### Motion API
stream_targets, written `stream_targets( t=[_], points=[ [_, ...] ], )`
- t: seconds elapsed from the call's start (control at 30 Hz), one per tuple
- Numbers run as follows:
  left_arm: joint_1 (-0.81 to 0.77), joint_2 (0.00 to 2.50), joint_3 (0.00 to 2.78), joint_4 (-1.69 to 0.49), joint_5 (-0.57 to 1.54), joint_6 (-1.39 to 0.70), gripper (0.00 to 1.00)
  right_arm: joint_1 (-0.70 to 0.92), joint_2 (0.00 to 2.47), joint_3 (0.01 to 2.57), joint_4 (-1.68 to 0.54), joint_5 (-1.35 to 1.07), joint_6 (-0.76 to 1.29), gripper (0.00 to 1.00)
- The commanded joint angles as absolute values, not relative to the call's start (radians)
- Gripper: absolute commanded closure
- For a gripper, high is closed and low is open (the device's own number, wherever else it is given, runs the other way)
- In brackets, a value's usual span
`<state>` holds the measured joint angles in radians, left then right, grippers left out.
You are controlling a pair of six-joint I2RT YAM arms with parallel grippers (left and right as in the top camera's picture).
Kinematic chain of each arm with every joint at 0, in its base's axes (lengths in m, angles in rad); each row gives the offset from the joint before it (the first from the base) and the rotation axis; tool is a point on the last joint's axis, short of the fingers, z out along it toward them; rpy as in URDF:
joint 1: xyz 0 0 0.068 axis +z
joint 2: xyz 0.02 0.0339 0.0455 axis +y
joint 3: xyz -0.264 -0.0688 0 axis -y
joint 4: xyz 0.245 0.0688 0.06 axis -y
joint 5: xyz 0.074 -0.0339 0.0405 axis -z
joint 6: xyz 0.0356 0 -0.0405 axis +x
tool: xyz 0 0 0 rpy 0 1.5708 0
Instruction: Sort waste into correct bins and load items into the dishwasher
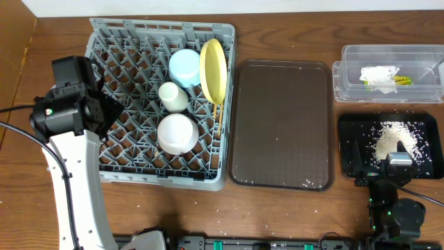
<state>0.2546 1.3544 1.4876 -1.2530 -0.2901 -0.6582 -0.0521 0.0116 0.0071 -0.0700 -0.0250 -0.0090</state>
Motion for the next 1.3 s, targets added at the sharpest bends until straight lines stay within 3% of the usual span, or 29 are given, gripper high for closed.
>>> stream_targets(
  t=[0.0, 0.97, 1.1, 1.27],
  points=[
    [0.260, 1.352, 1.504, -1.256, -0.293, -0.671, 0.02, -0.065, 0.006, 0.006, -0.075, -0.008, -0.020, 0.01],
    [0.251, 1.367, 1.446, -1.260, -0.297, -0.670, 0.02, -0.065, 0.006, 0.006, -0.075, -0.008, -0.020, 0.01],
    [0.238, 1.337, 1.309, -1.158, -0.295, -0.624, 0.02, -0.065, 0.006, 0.006, -0.075, -0.008, -0.020, 0.01],
    [0.212, 1.230, 1.012, -0.791, -0.139, -0.405, 0.02, -0.065, 0.006, 0.006, -0.075, -0.008, -0.020, 0.01]
  ],
)
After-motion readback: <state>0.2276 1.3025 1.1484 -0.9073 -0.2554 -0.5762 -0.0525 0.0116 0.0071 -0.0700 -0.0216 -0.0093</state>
